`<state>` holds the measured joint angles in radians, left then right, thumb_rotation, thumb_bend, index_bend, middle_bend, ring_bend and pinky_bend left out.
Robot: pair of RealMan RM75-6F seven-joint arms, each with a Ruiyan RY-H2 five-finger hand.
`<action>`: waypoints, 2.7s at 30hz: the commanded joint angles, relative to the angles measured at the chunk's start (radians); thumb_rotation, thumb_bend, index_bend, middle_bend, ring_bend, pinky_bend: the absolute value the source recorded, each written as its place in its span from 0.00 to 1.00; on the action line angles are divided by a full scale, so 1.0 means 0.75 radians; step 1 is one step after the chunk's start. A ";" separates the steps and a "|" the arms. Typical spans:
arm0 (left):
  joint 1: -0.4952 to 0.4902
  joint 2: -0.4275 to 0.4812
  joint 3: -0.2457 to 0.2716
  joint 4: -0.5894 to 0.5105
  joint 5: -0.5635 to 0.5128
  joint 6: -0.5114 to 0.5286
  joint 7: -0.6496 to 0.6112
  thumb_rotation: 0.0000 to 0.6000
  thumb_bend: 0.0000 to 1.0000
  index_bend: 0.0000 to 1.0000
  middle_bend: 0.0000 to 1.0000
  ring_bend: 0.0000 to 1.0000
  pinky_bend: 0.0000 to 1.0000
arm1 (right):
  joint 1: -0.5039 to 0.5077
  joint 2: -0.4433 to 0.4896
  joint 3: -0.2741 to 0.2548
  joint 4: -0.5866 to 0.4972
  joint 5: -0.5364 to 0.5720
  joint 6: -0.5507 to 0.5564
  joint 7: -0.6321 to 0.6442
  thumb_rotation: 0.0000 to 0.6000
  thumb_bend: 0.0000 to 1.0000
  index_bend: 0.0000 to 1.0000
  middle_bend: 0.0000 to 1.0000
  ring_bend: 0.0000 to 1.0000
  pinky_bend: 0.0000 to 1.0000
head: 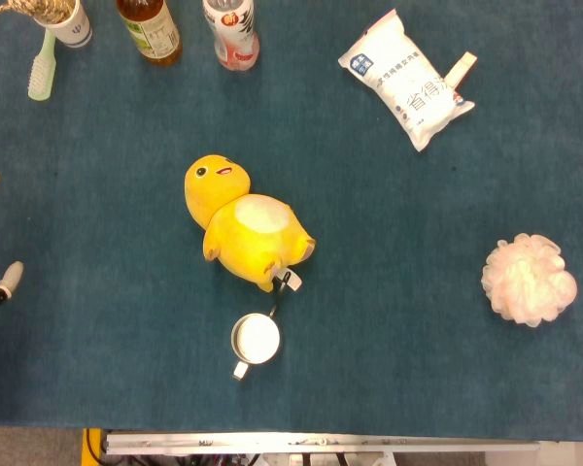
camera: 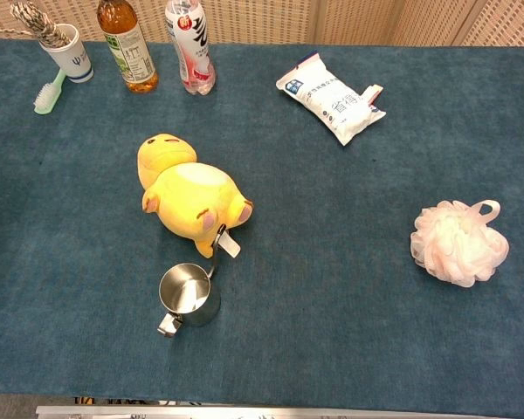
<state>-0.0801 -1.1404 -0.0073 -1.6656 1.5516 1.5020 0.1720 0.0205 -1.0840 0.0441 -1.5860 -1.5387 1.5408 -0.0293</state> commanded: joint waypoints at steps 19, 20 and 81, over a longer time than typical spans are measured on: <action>-0.162 0.086 -0.021 0.053 0.135 -0.133 -0.301 0.79 0.24 0.04 0.12 0.12 0.03 | 0.033 0.096 0.077 -0.097 0.006 0.039 0.002 1.00 0.17 0.27 0.36 0.27 0.30; -0.180 0.093 -0.022 0.057 0.150 -0.147 -0.327 0.78 0.24 0.04 0.12 0.12 0.03 | 0.034 0.102 0.081 -0.103 0.009 0.040 0.004 1.00 0.17 0.27 0.36 0.27 0.30; -1.040 -0.426 0.027 0.358 0.195 -0.954 -0.550 0.05 0.02 0.05 0.04 0.00 0.00 | -0.015 0.133 0.071 -0.148 0.118 0.026 -0.034 1.00 0.16 0.27 0.36 0.27 0.30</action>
<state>-0.8559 -1.4540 0.0075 -1.3997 1.7049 0.7946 -0.2498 0.0096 -0.9845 0.0973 -1.6972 -1.4503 1.5603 -0.0549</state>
